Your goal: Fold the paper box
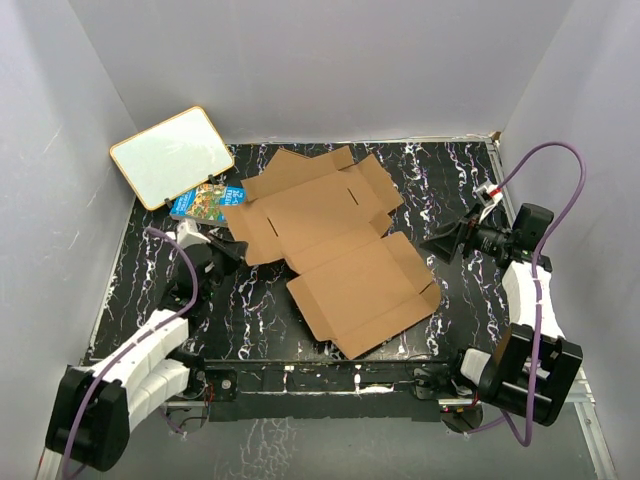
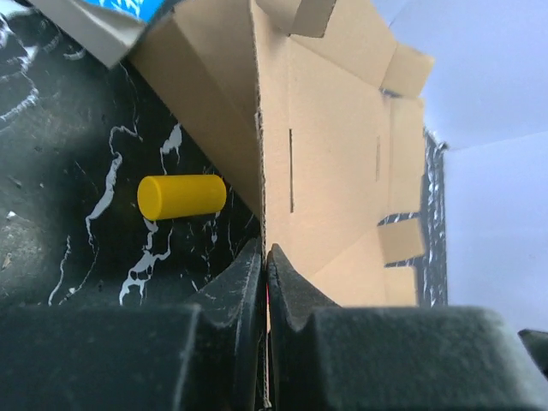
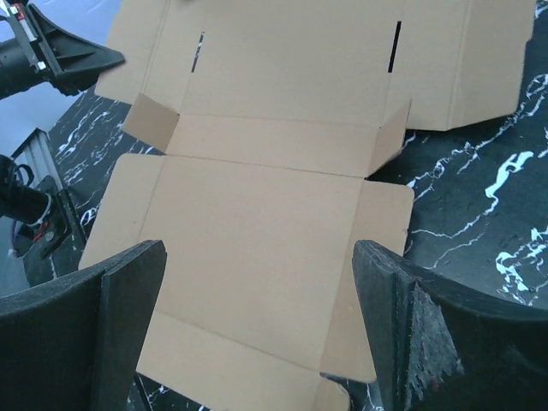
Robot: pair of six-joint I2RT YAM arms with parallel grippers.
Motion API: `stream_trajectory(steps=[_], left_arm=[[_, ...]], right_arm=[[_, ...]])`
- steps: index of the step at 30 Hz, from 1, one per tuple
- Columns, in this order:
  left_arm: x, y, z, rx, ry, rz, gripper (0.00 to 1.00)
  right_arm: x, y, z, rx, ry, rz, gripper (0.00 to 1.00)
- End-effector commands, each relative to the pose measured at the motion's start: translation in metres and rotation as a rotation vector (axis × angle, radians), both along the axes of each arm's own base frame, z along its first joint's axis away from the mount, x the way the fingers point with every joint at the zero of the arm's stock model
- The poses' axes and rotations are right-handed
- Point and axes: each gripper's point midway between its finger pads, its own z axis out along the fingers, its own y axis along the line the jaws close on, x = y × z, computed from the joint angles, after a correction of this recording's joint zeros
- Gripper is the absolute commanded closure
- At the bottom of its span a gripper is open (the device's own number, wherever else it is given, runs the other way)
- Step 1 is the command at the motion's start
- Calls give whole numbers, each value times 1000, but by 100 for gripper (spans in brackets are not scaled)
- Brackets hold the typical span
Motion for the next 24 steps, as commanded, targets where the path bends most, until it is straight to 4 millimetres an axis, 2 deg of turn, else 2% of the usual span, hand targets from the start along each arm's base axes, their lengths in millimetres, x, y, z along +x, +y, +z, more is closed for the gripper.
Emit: stream_trajectory(steps=[1,3,5,7,10,12,14,19,24], left_arm=[[-1,-39,4,-3,47,-210,89],[-9,-56,0,10,93,-325,78],[-18,-60,-1,65,122,-389,63],[-23,-50,5,154,123,-392,51],[-25,-34,26,270,65,-370,34],[-26,-30,40,335,12,-390,23],[-25,-34,49,368,-22,-433,21],[-25,-44,39,397,62,-536,21],[-25,-38,32,444,72,-535,21]], right_arm=[[14,-9,-4,-56,-25,-53,0],[17,-13,-8,-72,-9,-75,0],[21,-17,-12,-93,-3,-101,0],[26,-22,-15,-120,2,-129,0],[34,-30,-25,-184,22,-161,0],[40,-36,-36,-230,61,-166,0],[44,-42,-46,-261,108,-155,0],[40,-44,-72,-290,212,-102,0],[43,-40,-98,-381,278,-89,0]])
